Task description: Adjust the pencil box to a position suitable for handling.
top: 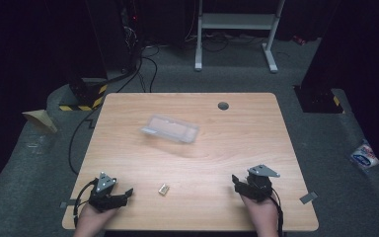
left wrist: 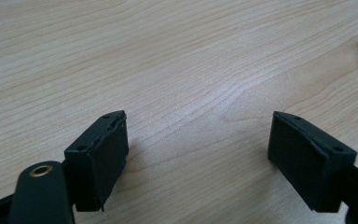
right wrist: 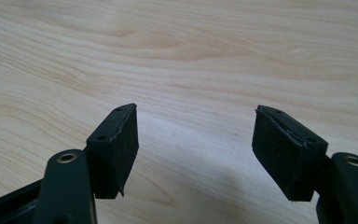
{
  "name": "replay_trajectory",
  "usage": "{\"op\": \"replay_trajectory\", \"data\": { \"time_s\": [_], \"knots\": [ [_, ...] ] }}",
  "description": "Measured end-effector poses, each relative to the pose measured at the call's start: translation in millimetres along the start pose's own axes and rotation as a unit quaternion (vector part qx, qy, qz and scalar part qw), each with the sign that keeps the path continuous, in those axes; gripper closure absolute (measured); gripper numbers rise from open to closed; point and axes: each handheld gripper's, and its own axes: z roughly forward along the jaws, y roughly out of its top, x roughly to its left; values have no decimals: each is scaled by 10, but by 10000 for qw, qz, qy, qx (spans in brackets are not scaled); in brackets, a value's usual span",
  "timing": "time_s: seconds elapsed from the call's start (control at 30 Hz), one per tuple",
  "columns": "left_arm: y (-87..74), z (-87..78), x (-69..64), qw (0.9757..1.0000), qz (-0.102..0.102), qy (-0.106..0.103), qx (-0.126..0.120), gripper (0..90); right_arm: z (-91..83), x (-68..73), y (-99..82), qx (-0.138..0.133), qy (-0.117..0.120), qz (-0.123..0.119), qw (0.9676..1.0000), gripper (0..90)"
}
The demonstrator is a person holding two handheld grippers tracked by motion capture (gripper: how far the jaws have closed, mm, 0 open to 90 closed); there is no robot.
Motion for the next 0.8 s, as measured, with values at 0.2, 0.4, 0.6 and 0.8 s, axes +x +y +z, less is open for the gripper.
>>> {"op": "replay_trajectory", "data": {
  "time_s": [0.2,0.4,0.6,0.8],
  "knots": [
    [-2,-2,7,10000,0,-26,-9,205,98,132,173,-170,225,31,9996,357],
    [-3,-3,2,9999,11,-100,-7,205,293,383,416,-160,399,-274,9987,394],
    [2,-1,23,9998,-19,-185,-25,205,464,623,667,-204,477,-563,9971,403],
    [0,-2,26,9998,2,-209,-40,205,651,798,839,-197,556,-709,9957,428]
  ]
}}
